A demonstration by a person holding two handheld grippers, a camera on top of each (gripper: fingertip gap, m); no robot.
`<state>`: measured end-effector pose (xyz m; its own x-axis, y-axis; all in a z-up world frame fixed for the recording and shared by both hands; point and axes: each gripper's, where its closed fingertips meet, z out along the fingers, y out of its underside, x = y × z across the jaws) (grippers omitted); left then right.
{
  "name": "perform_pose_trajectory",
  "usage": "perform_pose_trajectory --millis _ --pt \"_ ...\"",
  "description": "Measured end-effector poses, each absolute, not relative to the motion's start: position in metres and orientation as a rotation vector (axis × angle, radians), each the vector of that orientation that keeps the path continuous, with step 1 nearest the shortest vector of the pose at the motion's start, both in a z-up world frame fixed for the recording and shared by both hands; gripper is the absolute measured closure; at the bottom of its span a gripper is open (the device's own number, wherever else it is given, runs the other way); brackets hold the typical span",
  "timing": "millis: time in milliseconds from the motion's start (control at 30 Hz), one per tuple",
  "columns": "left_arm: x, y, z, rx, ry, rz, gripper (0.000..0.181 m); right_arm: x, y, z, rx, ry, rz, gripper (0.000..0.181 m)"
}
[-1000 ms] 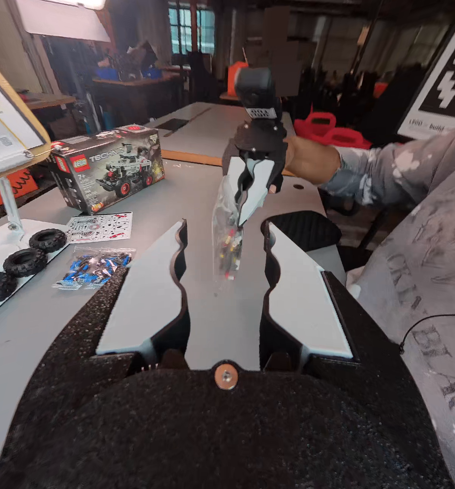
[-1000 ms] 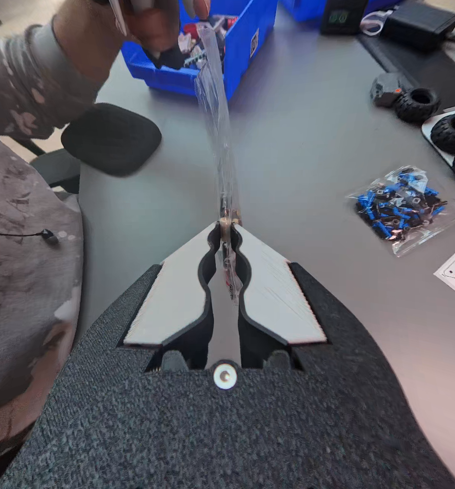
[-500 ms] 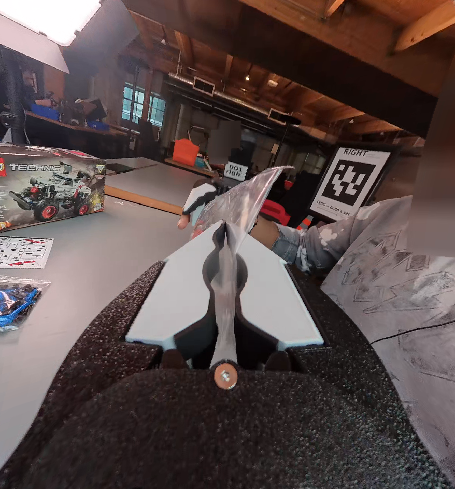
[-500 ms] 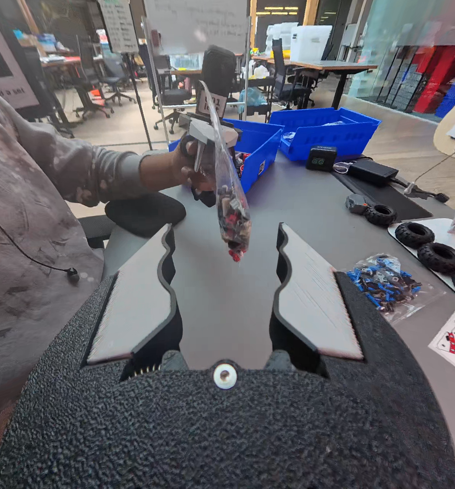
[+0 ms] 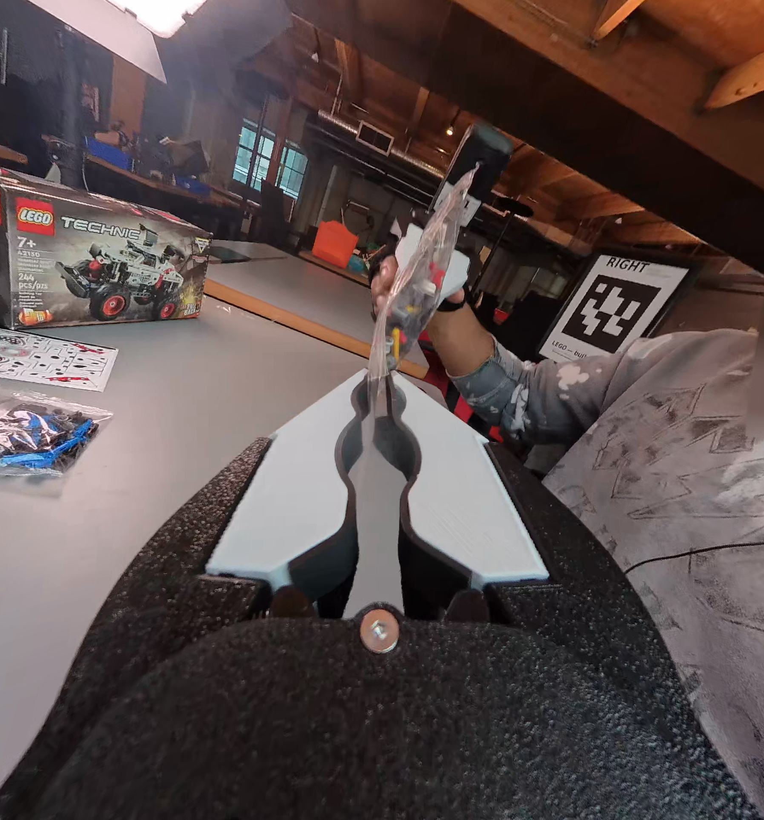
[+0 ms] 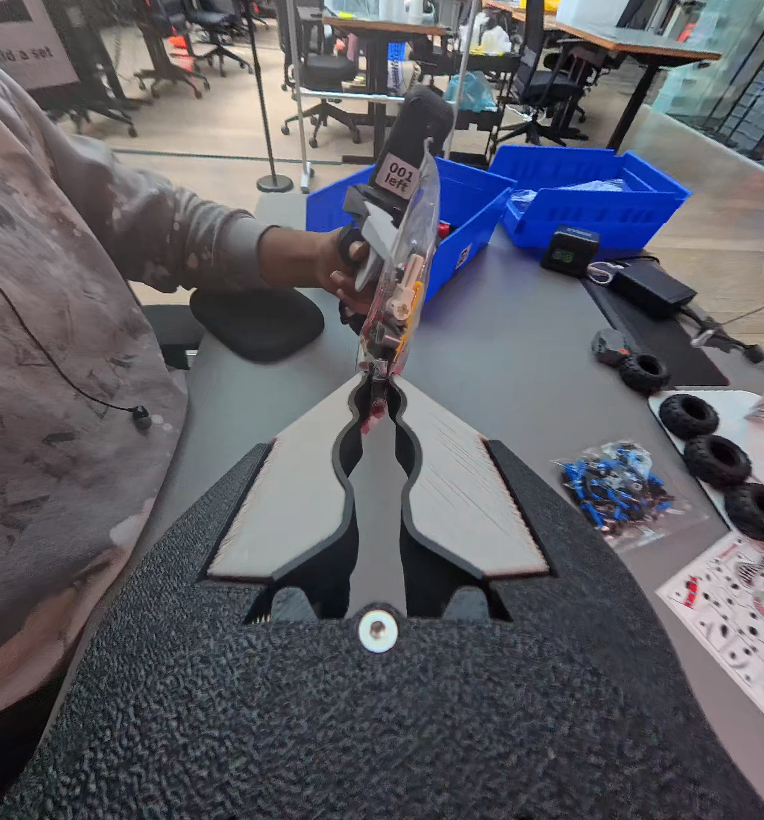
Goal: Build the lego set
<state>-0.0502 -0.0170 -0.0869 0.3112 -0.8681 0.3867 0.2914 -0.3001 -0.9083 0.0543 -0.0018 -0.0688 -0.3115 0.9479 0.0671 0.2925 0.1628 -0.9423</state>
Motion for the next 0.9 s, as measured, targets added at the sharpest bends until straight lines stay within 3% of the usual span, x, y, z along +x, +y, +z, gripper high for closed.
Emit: perform_pose_trajectory --millis 300,367,533,633,700,767,833,900 --pt "-0.038 -0.019 -0.112 -1.576 0.67 -1.183 0.17 0.063 -0.005 -0.042 -1.271 -1.687 1.187 0.175" --pt "-0.036 -0.02 -0.116 -1.584 0.69 -1.163 0.172 0.062 -0.006 -0.066 -1.331 -1.785 1.09 0.176" --pt "-0.021 -0.029 -0.123 -1.595 0.801 -1.135 0.141 0.051 -0.016 -0.096 -1.374 -1.845 1.079 0.176" --pt "-0.01 -0.038 -0.117 -1.545 0.842 -1.154 0.133 0.044 -0.021 -0.089 -1.341 -1.811 1.157 0.176" --pt "-0.004 -0.042 -0.109 -1.496 0.861 -1.149 0.142 0.036 -0.023 -0.092 -1.374 -1.788 1.182 0.176" --pt "-0.003 -0.039 -0.104 -1.483 0.856 -1.094 0.177 0.028 -0.023 -0.104 -1.396 -1.816 1.123 0.175" --pt "-0.007 -0.035 -0.102 -1.497 0.821 -1.1 0.178 0.023 -0.024 -0.089 -1.331 -1.728 1.209 0.175" --pt "-0.017 -0.034 -0.097 -1.482 0.753 -1.184 0.179 0.026 -0.014 -0.076 -1.339 -1.623 1.281 0.16"
